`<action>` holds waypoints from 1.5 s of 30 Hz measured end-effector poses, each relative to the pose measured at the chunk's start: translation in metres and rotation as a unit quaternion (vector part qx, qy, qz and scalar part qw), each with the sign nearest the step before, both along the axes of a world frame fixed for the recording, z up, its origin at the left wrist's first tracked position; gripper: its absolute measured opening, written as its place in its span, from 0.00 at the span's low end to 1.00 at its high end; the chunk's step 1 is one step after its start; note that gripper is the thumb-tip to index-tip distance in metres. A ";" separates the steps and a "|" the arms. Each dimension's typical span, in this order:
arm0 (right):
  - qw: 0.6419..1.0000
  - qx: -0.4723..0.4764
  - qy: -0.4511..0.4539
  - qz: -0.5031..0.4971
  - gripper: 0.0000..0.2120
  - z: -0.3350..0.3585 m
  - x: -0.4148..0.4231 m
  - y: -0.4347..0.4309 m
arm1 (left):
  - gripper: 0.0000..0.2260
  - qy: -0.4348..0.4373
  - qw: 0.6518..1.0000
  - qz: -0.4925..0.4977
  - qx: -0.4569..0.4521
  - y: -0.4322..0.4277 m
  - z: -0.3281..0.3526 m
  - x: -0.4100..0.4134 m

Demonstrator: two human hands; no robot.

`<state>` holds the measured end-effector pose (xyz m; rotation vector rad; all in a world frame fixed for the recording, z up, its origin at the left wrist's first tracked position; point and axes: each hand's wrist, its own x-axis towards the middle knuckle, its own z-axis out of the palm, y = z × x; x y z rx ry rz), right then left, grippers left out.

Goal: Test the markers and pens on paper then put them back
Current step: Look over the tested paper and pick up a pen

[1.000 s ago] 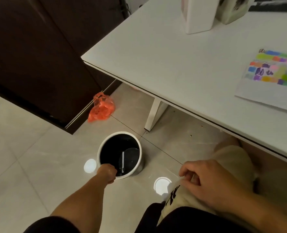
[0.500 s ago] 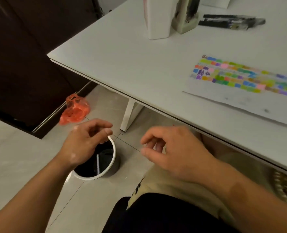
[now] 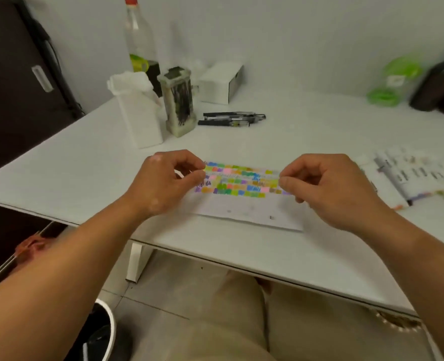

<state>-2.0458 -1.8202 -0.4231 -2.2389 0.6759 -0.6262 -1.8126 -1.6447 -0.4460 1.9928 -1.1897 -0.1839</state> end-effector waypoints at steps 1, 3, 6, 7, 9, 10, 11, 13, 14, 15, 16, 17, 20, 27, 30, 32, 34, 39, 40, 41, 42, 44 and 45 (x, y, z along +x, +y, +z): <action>1.000 -0.012 0.013 -0.022 0.05 0.003 0.001 -0.012 | 0.04 -0.024 1.000 0.002 0.009 -0.021 -0.002 0.004; 0.997 -0.035 0.039 -0.054 0.05 0.008 0.003 -0.030 | 0.06 -0.086 0.996 0.007 0.025 -0.060 -0.007 0.017; 0.995 -0.049 0.066 -0.064 0.05 0.008 0.009 -0.044 | 0.12 -0.178 0.982 0.025 0.063 -0.115 -0.013 0.047; 0.994 -0.051 0.068 -0.063 0.06 0.005 0.010 -0.047 | 0.13 -0.205 0.975 0.030 0.084 -0.131 -0.015 0.058; 0.995 -0.050 0.065 -0.064 0.05 -0.001 0.011 -0.051 | 0.14 -0.252 0.957 0.040 0.135 -0.160 -0.017 0.077; 0.995 -0.049 0.065 -0.064 0.05 -0.004 0.011 -0.052 | 0.13 -0.270 0.948 0.047 0.160 -0.171 -0.017 0.084; 0.995 -0.047 0.065 -0.063 0.04 -0.007 0.012 -0.054 | 0.13 -0.279 0.941 0.054 0.181 -0.179 -0.017 0.091; 0.995 -0.041 0.063 -0.061 0.04 -0.012 0.013 -0.058 | 0.13 -0.281 0.934 0.067 0.212 -0.193 -0.017 0.102; 0.996 -0.037 0.062 -0.059 0.04 -0.014 0.013 -0.060 | 0.13 -0.281 0.931 0.071 0.223 -0.197 -0.018 0.106; 0.996 -0.033 0.064 -0.056 0.05 -0.016 0.014 -0.062 | 0.13 -0.286 0.928 0.074 0.227 -0.201 -0.019 0.109; 0.996 -0.030 0.066 -0.054 0.05 -0.018 0.015 -0.064 | 0.13 -0.297 0.924 0.076 0.227 -0.203 -0.021 0.112; 0.996 -0.029 0.069 -0.053 0.06 -0.020 0.017 -0.065 | 0.12 -0.308 0.922 0.075 0.223 -0.204 -0.023 0.114; 0.996 -0.019 0.068 -0.051 0.05 -0.024 0.024 -0.068 | 0.10 -0.314 0.922 0.060 0.219 -0.203 -0.026 0.113; 0.997 -0.020 0.034 -0.064 0.05 -0.021 0.030 -0.067 | 0.07 -0.186 0.977 0.031 0.103 -0.183 0.001 0.065; 0.996 -0.019 0.014 -0.090 0.05 -0.018 0.030 -0.067 | 0.05 0.149 0.987 -0.063 0.001 -0.167 0.015 0.023; 0.994 -0.014 -0.001 -0.107 0.04 -0.017 0.032 -0.065 | 0.06 0.266 0.956 -0.115 -0.048 -0.159 0.017 0.003; 0.993 0.000 -0.015 -0.116 0.07 -0.017 0.034 -0.063 | 0.07 0.342 0.923 -0.155 -0.089 -0.155 0.014 -0.010; 0.994 0.054 -0.050 -0.077 0.08 -0.022 0.033 -0.063 | 0.07 0.461 0.844 -0.240 -0.131 -0.153 0.000 -0.022; 0.994 0.061 -0.058 -0.073 0.06 -0.022 0.032 -0.065 | 0.07 0.473 0.836 -0.242 -0.135 -0.152 -0.002 -0.021; 0.993 0.067 -0.065 -0.074 0.05 -0.022 0.031 -0.067 | 0.08 0.485 0.830 -0.237 -0.141 -0.151 -0.004 -0.018; 0.992 0.073 -0.073 -0.078 0.05 -0.023 0.029 -0.069 | 0.10 0.497 0.825 -0.225 -0.149 -0.150 -0.005 -0.014; 0.989 0.083 -0.087 -0.090 0.05 -0.023 0.024 -0.074 | 0.13 0.506 0.822 -0.200 -0.171 -0.146 -0.004 -0.005; 0.987 0.088 -0.095 -0.098 0.06 -0.023 0.022 -0.076 | 0.14 0.492 0.830 -0.193 -0.178 -0.144 -0.003 0.000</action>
